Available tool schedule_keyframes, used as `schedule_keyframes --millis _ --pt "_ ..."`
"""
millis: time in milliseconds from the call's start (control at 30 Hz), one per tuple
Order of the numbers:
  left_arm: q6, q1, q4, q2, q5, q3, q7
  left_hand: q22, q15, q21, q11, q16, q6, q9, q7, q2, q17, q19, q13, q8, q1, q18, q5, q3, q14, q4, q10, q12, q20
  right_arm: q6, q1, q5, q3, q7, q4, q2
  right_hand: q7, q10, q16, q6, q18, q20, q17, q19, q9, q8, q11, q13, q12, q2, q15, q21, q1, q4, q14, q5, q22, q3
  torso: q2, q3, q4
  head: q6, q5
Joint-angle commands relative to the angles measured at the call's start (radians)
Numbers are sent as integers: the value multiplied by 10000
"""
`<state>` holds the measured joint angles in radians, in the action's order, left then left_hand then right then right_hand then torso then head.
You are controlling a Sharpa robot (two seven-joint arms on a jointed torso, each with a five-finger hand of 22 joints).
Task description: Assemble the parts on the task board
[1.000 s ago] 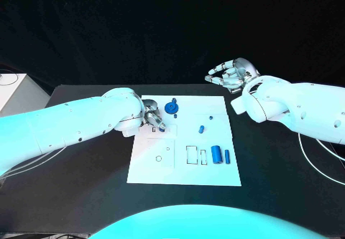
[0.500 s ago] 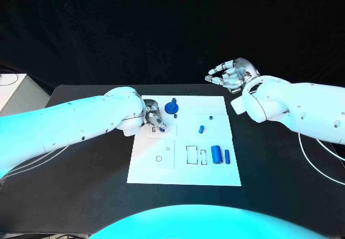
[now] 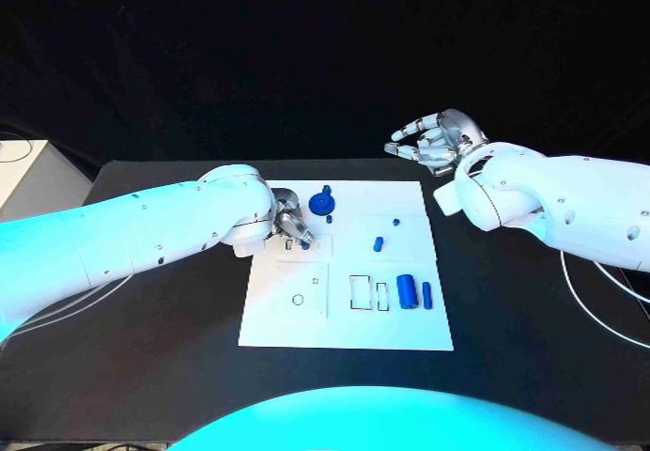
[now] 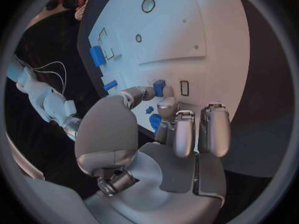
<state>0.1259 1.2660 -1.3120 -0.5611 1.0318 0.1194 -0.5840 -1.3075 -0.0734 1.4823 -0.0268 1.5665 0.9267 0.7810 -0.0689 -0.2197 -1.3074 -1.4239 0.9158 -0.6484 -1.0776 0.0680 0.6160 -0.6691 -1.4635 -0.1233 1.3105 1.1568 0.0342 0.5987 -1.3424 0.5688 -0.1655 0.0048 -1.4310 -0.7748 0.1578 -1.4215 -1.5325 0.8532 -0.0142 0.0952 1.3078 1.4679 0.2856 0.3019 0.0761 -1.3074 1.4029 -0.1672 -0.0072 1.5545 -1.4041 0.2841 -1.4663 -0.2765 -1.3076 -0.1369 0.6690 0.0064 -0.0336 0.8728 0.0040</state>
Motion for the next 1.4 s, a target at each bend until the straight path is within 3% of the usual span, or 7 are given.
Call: schedule_keyframes --millis 33,333,400,633,1033,1267,1400 --pt "275 -44 -15 31 -54 21 3 -304 -80 8 -20 43 113 55 250 4 -2634 -49 -27 54 55 -161 -37 -898 -1073 1135 35 -56 -20 -130 5 65 1 65 -11 -7 23 86 25 -74 80 67 1551 924 -12 36 -3 -1026 -54 15 72 -65 76 22 -786 32 -2466 -63 -10 -1 -7 -2 -19" --pt "269 -51 -65 -56 -45 22 -30 -248 -126 -69 -59 43 359 -128 322 -213 -2634 -48 -9 433 579 -157 -272 1424 -1073 75 -51 -135 -70 -120 8 55 0 92 -12 -23 24 111 34 -83 72 67 1529 911 -13 41 -3 -1000 -80 9 72 -95 91 26 -781 35 -2444 -63 -20 -8 -8 -2 -20" --pt "226 -53 -82 -85 -37 21 -32 -257 -108 -72 -38 43 401 -167 300 -225 -2634 -58 15 511 686 -159 -1180 1820 -1073 -269 -57 -133 -59 -120 11 52 0 98 -11 -25 24 111 34 -83 72 67 1529 911 -13 41 -3 -1000 -80 9 72 -95 91 26 -781 35 -2444 -63 -16 -16 -8 -2 -30" --pt "49 -58 -150 -185 -8 16 -43 -271 -84 -83 -15 43 463 -179 275 -264 -2634 -75 46 616 529 -158 -2388 2626 -1073 -1369 -76 -141 -37 -122 30 49 0 103 -6 -33 25 102 27 -88 74 67 1549 915 -14 42 -2 -1009 -70 5 72 -87 100 30 -786 37 -2451 -60 -17 -18 -11 -2 -34" --pt "-81 -56 -278 -345 118 -19 -81 -296 -83 -78 -8 43 485 -167 276 -219 -2634 -90 90 628 365 -163 -2627 2867 -1073 -1656 -59 -119 -32 -89 61 48 -1 112 1 -47 28 124 43 -100 63 67 1509 896 -17 45 0 -986 -92 1 73 -128 135 42 -776 41 -2421 -52 -17 -11 -10 -49 -33" --pt "-53 -52 -588 -605 -67 -300 -9 -295 -80 -81 -4 43 497 -164 272 -180 -2634 -90 99 645 377 -162 -2864 3142 -1073 -1690 -56 -120 -28 -81 77 48 -1 121 14 -60 28 119 46 -105 63 68 1502 896 -17 48 1 -991 -85 0 74 -126 157 49 -774 43 -2422 -48 -19 -13 -12 -137 -54" --pt "57 -34 -770 -786 -528 -593 11 -192 -73 -129 8 20 433 -165 258 -101 -2593 -27 -60 683 256 -139 -2939 3274 -1060 -1673 -157 -242 -26 -86 86 47 -1 122 41 -64 28 119 46 -105 63 68 1502 896 -17 48 1 -991 -85 0 74 -126 157 49 -774 43 -2422 -48 -16 -8 -9 -218 -60"
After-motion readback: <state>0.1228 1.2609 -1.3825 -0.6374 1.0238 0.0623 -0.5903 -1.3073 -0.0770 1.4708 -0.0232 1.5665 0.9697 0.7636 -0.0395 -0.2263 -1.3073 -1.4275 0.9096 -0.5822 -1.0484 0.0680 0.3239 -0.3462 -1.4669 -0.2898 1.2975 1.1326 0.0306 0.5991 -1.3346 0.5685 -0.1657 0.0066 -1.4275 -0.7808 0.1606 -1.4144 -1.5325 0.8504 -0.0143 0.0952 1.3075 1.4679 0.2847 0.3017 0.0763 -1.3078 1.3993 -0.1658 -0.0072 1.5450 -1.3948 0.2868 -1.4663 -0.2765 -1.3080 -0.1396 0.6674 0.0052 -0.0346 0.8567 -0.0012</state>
